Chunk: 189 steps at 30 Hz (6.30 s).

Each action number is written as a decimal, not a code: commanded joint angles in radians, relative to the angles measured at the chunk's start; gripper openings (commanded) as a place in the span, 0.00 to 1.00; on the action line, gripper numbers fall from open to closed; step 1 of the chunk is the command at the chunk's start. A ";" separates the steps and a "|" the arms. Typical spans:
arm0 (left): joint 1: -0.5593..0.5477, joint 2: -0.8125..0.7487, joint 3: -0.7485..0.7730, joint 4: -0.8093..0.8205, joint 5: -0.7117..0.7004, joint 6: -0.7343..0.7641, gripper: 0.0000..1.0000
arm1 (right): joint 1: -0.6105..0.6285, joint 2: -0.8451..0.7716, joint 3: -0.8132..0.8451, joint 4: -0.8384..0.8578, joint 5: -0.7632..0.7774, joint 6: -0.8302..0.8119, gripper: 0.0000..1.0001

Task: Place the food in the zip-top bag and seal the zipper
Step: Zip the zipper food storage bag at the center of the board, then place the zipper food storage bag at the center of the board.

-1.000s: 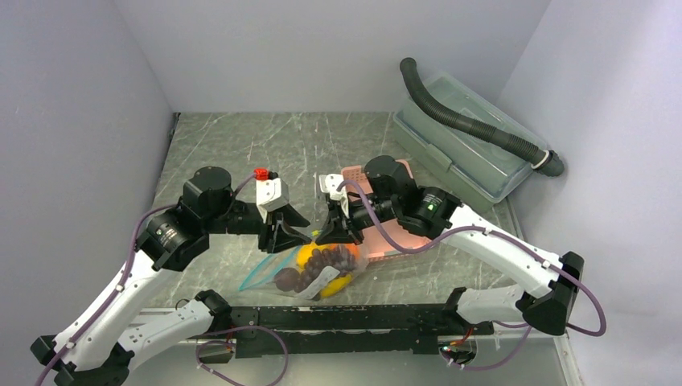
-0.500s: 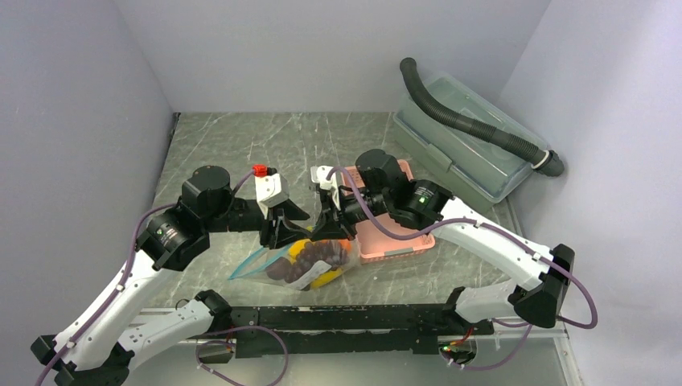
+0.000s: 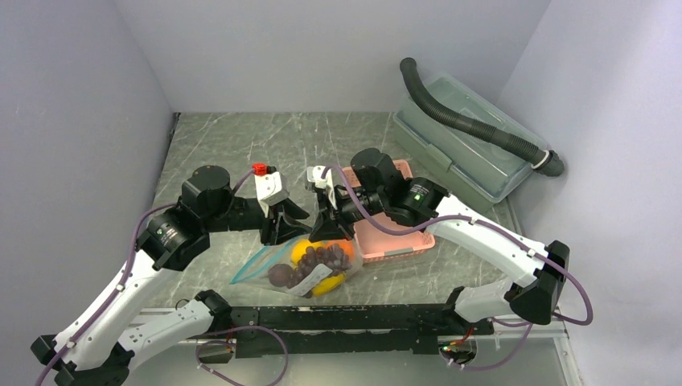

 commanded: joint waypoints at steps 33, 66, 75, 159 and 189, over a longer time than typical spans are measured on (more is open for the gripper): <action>-0.005 -0.006 -0.003 -0.024 0.022 0.032 0.00 | -0.005 -0.104 0.038 0.118 0.045 0.064 0.00; -0.005 -0.023 -0.002 -0.056 0.014 0.032 0.00 | -0.044 -0.261 0.002 0.195 0.189 0.108 0.00; -0.003 -0.023 -0.002 -0.062 0.016 0.033 0.00 | -0.051 -0.304 -0.024 0.225 0.272 0.111 0.00; -0.005 -0.112 -0.044 -0.099 -0.259 -0.030 0.53 | -0.065 -0.654 -0.267 0.459 1.031 0.165 0.00; -0.005 0.010 0.139 0.000 -0.338 0.021 1.00 | -0.065 -0.511 -0.190 0.348 0.735 0.147 0.00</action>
